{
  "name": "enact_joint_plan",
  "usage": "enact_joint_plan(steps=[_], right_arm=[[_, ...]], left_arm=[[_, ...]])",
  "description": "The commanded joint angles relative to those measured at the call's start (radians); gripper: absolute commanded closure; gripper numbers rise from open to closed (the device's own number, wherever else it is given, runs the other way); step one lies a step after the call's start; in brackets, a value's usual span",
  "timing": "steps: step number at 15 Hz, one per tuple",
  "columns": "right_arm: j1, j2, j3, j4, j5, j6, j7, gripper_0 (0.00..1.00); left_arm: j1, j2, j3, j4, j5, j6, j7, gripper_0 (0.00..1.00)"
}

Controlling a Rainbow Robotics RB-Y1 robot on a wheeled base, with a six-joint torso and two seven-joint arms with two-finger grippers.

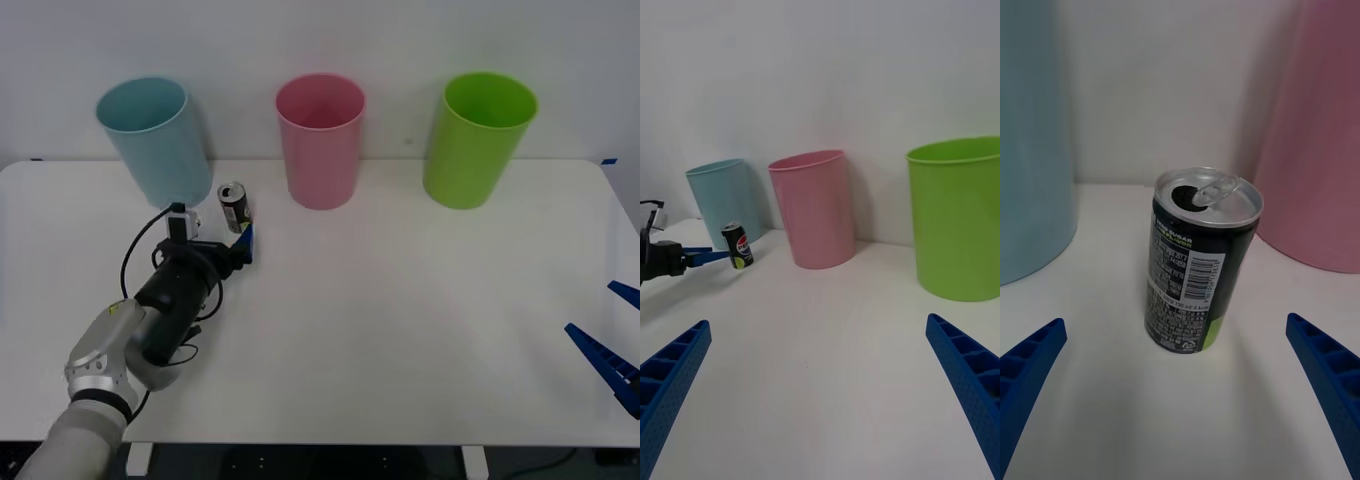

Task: Grasp the object on the table and drop it into the matching bin: aluminum can to the light blue bin, PET bottle to the pink bin.

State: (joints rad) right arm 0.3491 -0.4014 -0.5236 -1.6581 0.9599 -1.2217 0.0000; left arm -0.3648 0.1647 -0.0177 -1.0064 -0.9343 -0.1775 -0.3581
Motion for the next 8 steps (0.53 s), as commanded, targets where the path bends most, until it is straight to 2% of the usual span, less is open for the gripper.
enact_joint_plan(steps=[1,8], right_arm=[[0.000,0.000,0.000,0.000,0.000,0.000,0.000,0.00],[0.000,0.000,0.000,0.000,0.000,0.000,0.000,0.00]], left_arm=[[-0.074,0.001,0.008,0.089,-0.001,0.001,-0.001,0.00],[-0.230,-0.014,0.013,0.253,-0.011,0.056,-0.002,0.00]])
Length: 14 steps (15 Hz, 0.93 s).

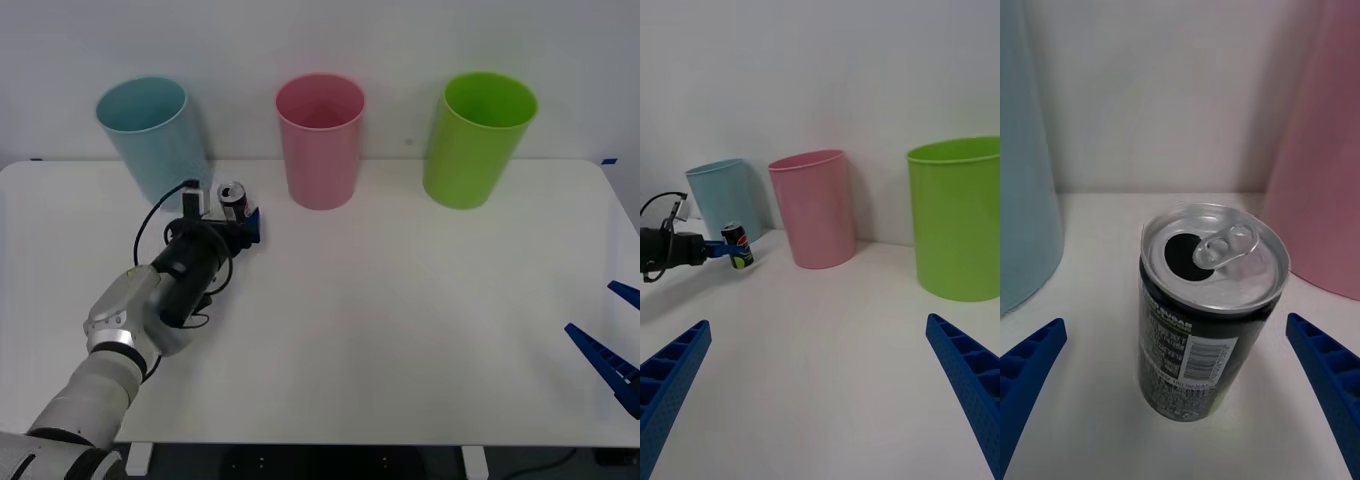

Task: Grasp the object on the table and drop it into the matching bin: aluminum can to the light blue bin, PET bottle to the pink bin.

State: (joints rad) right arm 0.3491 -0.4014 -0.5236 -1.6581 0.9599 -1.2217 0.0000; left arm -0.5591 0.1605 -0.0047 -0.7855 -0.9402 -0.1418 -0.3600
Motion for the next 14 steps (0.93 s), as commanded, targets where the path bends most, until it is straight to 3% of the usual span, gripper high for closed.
enact_joint_plan(steps=[1,12,13,14], right_arm=[[0.000,0.000,0.000,0.000,0.000,0.000,0.000,0.00],[0.000,0.000,0.000,0.000,0.000,0.000,0.000,0.00],[0.000,0.000,0.000,0.000,0.000,0.000,0.000,0.00],[0.000,0.000,0.000,0.000,0.000,0.000,0.000,0.00]], left_arm=[[-0.050,-0.010,0.000,0.045,-0.006,0.031,0.001,0.00],[-0.093,-0.027,0.000,0.091,-0.031,0.057,-0.004,0.00],[-0.091,-0.027,0.000,0.089,-0.034,0.059,-0.004,0.27],[-0.091,-0.027,0.000,0.089,-0.035,0.059,-0.004,0.78]])
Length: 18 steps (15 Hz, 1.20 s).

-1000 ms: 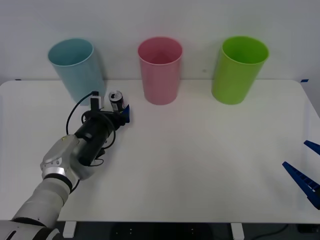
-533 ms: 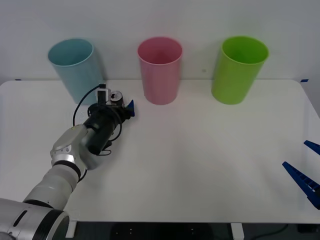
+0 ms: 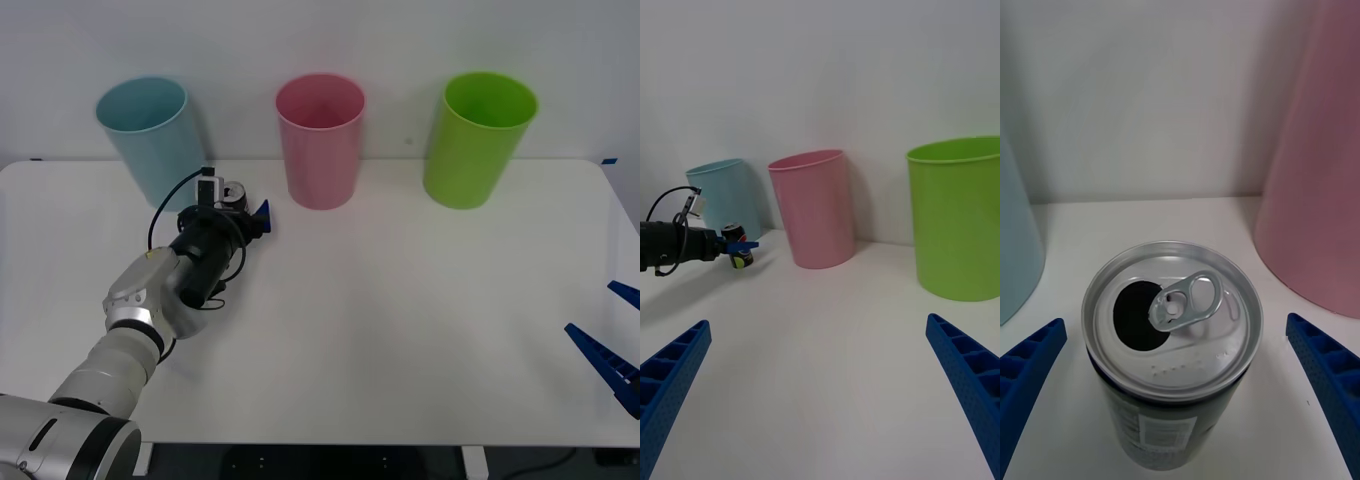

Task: Grasp the object on the table and drop it into the matching bin: aluminum can to the light blue bin, PET bottle to the pink bin.

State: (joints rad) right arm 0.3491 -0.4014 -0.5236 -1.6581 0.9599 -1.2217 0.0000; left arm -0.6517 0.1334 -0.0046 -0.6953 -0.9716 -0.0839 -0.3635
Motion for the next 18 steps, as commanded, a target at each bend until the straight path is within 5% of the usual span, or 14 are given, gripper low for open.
enact_joint_plan(steps=[1,3,14,18], right_arm=[[0.000,0.000,0.000,0.000,0.000,0.000,0.000,0.00],[0.000,0.000,0.000,0.000,0.000,0.000,0.000,0.00],[0.000,0.000,0.000,0.000,0.000,0.000,0.000,0.00],[0.000,0.000,0.000,0.000,0.000,0.000,0.000,0.00]], left_arm=[[0.001,0.000,0.000,-0.001,-0.006,0.001,0.000,0.91],[0.001,0.000,0.000,0.000,-0.007,0.001,0.000,1.00],[0.003,-0.001,-0.020,-0.007,0.011,0.001,0.006,1.00],[0.092,0.014,-0.020,-0.148,0.030,-0.004,0.018,1.00]])
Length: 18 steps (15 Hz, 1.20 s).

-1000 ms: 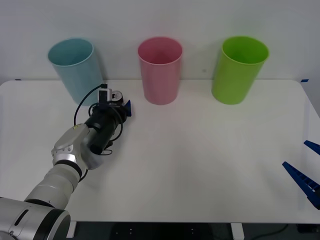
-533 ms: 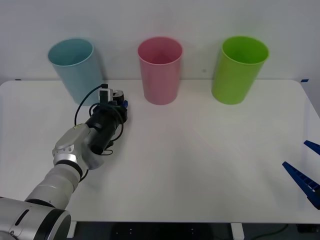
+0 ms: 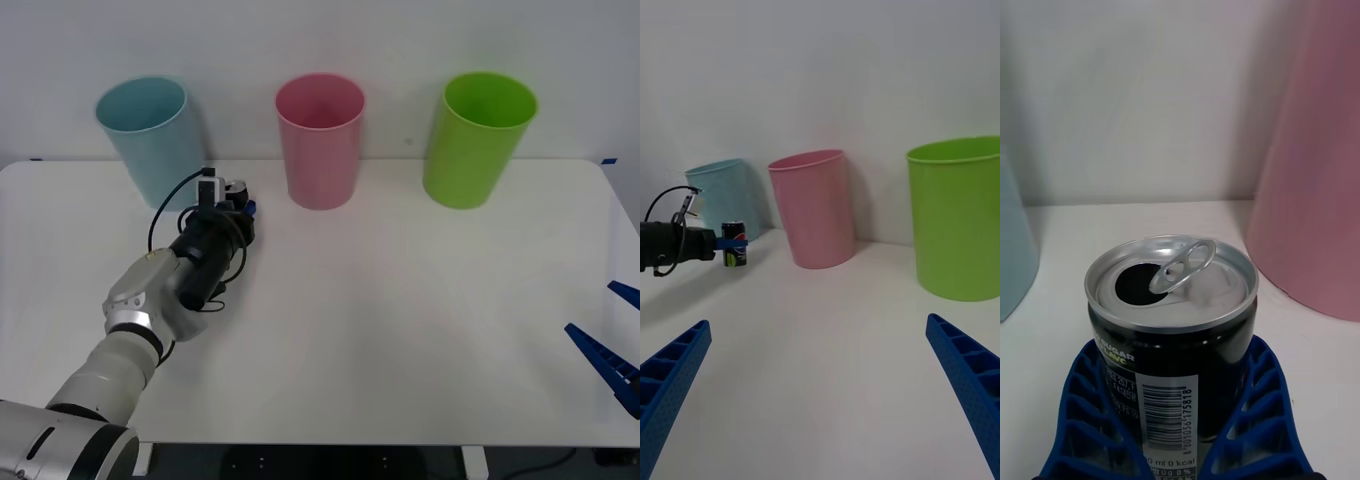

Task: Grasp the object on the table and drop it into the matching bin: aluminum can to the light blue bin, PET bottle to the pink bin.

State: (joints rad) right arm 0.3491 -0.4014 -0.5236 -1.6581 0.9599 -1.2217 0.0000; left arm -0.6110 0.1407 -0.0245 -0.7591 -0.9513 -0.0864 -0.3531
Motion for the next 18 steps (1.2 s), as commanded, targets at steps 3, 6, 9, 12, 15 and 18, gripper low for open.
enact_joint_plan(steps=[3,6,9,12,15,18], right_arm=[[0.000,0.000,0.000,0.000,0.000,0.000,0.000,0.00],[0.000,0.000,0.000,0.000,0.000,0.000,0.000,0.00],[0.000,0.000,0.000,0.000,0.000,0.000,0.000,0.00],[0.000,0.000,0.000,0.000,0.000,0.000,0.000,0.00],[0.000,0.000,0.000,0.000,0.000,0.000,0.000,0.00],[0.000,0.000,0.000,0.000,0.000,0.000,0.000,0.00]], left_arm=[[0.145,0.030,-0.002,-0.220,0.023,-0.006,0.017,1.00],[0.231,0.082,-0.005,-0.344,0.046,-0.036,0.031,1.00],[0.298,0.149,-0.003,-0.437,0.083,-0.090,0.059,1.00],[0.359,0.235,-0.011,-0.534,0.178,-0.133,0.077,1.00],[0.382,0.307,-0.008,-0.569,0.255,-0.182,0.097,1.00],[0.404,0.375,-0.008,-0.615,0.336,-0.220,0.123,1.00]])
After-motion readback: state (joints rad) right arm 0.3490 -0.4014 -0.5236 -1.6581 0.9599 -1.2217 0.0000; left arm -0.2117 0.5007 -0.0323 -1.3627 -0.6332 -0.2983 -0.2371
